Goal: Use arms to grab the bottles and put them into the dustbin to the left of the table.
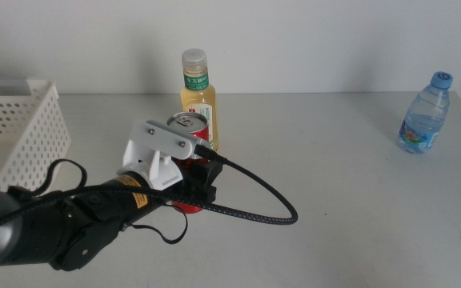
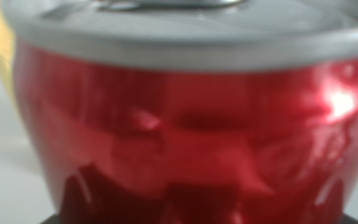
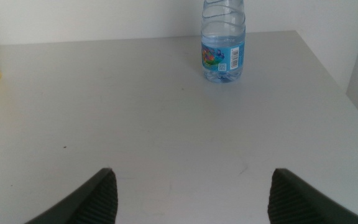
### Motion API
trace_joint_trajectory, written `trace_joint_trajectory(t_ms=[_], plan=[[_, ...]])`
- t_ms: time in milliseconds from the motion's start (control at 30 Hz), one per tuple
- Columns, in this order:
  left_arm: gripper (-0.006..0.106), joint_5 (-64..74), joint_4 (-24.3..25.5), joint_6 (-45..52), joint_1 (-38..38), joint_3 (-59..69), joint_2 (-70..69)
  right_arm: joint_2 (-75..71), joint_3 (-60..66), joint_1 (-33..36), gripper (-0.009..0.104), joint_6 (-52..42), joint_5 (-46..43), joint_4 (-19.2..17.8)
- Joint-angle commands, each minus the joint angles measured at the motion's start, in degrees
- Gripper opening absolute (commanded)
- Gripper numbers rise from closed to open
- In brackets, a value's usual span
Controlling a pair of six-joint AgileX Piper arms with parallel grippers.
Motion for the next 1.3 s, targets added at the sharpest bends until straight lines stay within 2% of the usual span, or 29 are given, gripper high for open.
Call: trace_joint_trajectory(t_ms=[0, 267, 600, 733, 1000, 1267], plan=[[-0.002, 1.0, -0.8, -0.9, -0.4, -2.1, -6.7, -1.2, -0.6, -0.3, 0.062, -0.7, -4.1, -0.6], [-0.002, 28.0, 3.6, -4.5, -0.4, -10.2, -15.4, -1.2, -0.6, -0.3, 0.062, -0.7, -4.1, -0.6], [-0.002, 47.7, 2.4, -4.6, -0.4, -20.3, -18.9, -1.2, -0.6, -0.3, 0.062, -0.7, -4.1, -0.6], [-0.002, 62.5, -2.5, -2.9, 0.3, -26.9, -18.9, -1.2, -0.6, -0.3, 0.062, -0.7, -4.1, -0.6], [-0.002, 83.1, -19.6, 15.3, 8.4, -38.7, -18.7, -1.2, -0.6, -0.3, 0.062, -0.7, -4.1, -0.6], [-0.002, 99.6, -20.3, 21.5, 20.6, -49.8, -15.8, -1.2, -0.6, -0.3, 0.062, -0.7, -4.1, -0.6]])
